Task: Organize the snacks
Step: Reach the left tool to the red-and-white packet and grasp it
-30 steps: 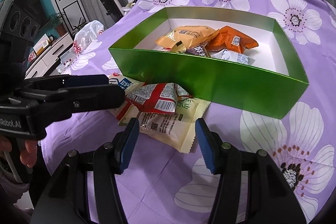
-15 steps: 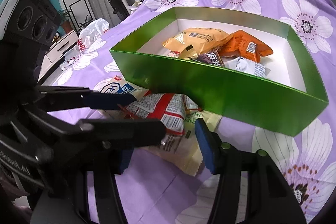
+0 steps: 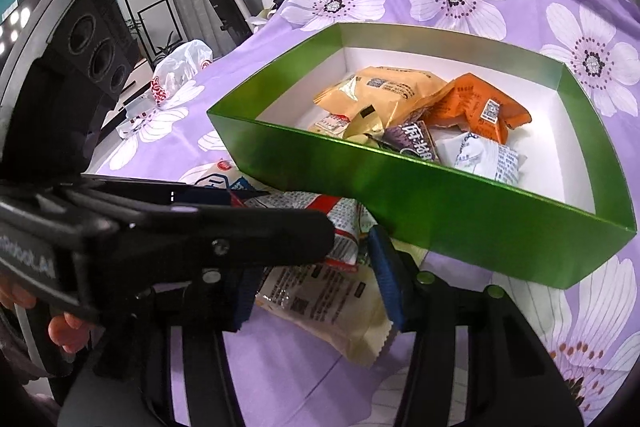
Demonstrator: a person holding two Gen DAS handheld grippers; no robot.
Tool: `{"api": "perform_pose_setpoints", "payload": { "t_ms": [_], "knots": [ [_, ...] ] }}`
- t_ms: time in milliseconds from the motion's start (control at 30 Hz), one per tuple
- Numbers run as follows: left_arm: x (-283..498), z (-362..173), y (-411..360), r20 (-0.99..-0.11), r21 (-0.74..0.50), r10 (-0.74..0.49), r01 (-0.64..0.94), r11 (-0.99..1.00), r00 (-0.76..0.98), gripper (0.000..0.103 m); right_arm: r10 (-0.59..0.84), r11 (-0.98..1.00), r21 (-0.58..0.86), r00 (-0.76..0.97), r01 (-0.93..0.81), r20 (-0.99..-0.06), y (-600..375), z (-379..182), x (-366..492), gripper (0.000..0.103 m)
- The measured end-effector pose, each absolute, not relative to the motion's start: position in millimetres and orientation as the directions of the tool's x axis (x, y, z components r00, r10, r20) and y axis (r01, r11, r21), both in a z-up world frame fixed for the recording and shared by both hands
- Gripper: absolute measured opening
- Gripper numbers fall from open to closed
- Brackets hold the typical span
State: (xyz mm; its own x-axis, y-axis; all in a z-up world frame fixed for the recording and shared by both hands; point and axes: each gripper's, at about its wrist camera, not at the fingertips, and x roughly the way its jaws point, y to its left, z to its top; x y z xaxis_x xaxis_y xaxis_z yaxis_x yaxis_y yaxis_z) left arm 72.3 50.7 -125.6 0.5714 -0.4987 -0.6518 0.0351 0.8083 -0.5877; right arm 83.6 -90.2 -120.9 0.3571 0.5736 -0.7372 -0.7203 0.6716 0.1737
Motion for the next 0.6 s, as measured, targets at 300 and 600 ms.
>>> {"api": "perform_pose_setpoints", "payload": {
  "t_ms": [300, 600],
  "knots": [
    [77.3, -124.9, 50.6, -0.664, -0.562, -0.473, 0.031, 0.826, 0.579, 0.058, 0.589, 0.666, 0.176, 0.366, -0.725, -0.721, -85.6, -118.0, 86.4, 0.043],
    [69.8, -116.1, 52.2, -0.658, -0.542, -0.453, 0.039, 0.839, 0.601, 0.052, 0.593, 0.66, 0.155, 0.383, -0.735, -0.708, -86.5, -113.9, 81.5, 0.034]
  ]
}}
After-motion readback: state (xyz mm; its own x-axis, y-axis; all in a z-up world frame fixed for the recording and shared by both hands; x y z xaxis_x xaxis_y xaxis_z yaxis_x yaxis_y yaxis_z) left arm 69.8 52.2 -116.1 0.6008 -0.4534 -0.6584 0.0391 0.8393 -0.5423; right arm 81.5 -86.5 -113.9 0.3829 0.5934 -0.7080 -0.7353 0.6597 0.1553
